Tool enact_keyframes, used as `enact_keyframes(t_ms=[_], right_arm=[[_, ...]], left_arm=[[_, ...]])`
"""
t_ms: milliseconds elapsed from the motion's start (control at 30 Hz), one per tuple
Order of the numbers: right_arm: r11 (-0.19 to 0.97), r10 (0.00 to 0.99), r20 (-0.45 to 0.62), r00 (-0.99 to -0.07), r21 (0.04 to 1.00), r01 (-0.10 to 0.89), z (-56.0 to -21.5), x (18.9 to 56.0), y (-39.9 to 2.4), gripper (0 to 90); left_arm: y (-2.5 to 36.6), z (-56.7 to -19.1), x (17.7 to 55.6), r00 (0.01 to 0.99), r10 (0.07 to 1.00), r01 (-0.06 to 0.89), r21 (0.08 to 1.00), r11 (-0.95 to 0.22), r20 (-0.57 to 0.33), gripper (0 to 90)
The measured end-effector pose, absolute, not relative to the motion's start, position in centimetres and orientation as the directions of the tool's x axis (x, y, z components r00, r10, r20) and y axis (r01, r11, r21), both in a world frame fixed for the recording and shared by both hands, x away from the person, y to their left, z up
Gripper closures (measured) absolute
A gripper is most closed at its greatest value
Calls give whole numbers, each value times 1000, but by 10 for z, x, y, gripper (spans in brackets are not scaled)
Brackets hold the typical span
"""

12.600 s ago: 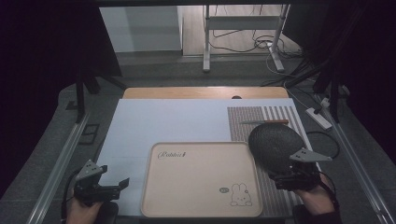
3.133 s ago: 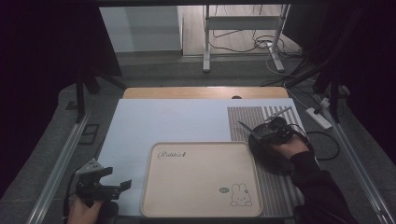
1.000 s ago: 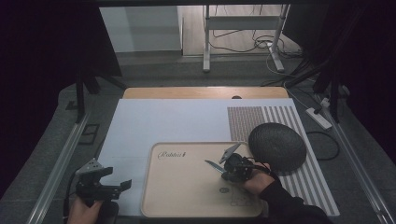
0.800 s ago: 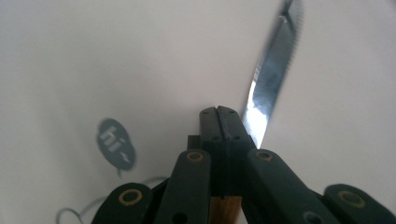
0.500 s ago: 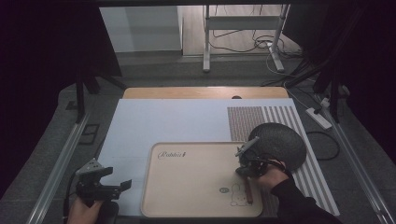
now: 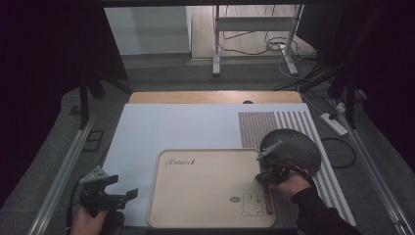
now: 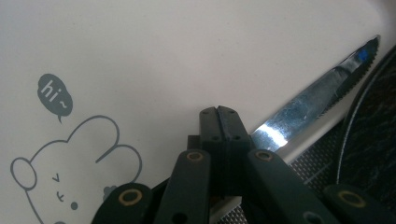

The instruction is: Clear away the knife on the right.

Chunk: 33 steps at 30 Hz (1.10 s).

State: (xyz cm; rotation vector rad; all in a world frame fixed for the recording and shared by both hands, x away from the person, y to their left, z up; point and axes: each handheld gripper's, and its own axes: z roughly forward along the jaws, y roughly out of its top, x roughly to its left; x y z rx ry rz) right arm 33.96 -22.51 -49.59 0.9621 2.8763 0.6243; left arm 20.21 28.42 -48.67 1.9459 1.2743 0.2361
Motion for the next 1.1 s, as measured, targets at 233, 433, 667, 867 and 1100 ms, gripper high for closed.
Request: enact_keyframes(t_ms=[233,433,667,867,1100], right_arm=[[704,573,98,-813,449,550,-489,339,-222,791],[693,570,91,-817,481,537,-486,336,-221,565],[673,601,54,-797,503,542,-484,332,-222,211],[650,625,26,-780,537,538,-479,328,-229,102],[639,634,-7,-773,568,519,-477,324,-235,33]], left_arm=[[284,-487,202,479,841,696,692,-190,-251,19],[284,-487,202,478,841,697,692,-187,-254,19],[285,-487,202,478,840,696,693,-185,-256,19],[285,-487,202,478,840,697,693,-184,-257,19],[285,-487,202,478,840,697,693,-184,-258,19]])
